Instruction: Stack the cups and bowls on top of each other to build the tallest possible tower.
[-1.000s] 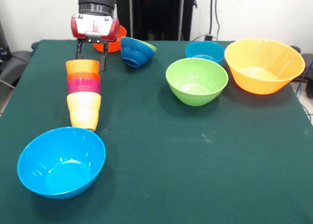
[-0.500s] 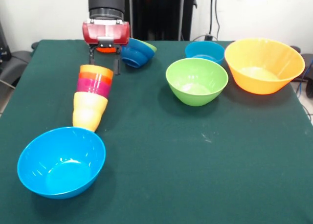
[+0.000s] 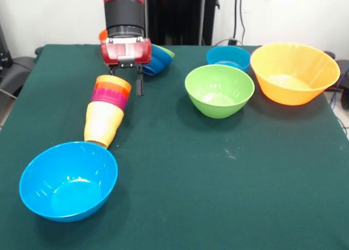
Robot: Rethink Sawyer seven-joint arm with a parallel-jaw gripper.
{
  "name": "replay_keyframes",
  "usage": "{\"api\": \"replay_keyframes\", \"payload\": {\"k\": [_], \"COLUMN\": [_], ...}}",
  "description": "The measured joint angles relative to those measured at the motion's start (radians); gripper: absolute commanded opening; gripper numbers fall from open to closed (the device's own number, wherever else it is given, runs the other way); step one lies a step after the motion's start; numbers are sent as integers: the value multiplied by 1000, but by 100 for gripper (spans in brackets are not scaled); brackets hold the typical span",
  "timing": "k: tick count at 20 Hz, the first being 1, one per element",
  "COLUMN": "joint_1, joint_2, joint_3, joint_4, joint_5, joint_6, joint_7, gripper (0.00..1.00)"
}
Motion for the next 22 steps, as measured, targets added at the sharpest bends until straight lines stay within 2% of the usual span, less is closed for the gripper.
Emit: {"api": "replay_keyframes", "payload": {"k": [10, 22], "joint_1": [4, 49], "joint_2": [36, -28], "joint_3": [-1, -19], "joint_4": [-54, -91], "joint_5": [0, 0], "joint_6": [-36, -36], "joint_7": [0, 0], "gripper": [100, 100]}}
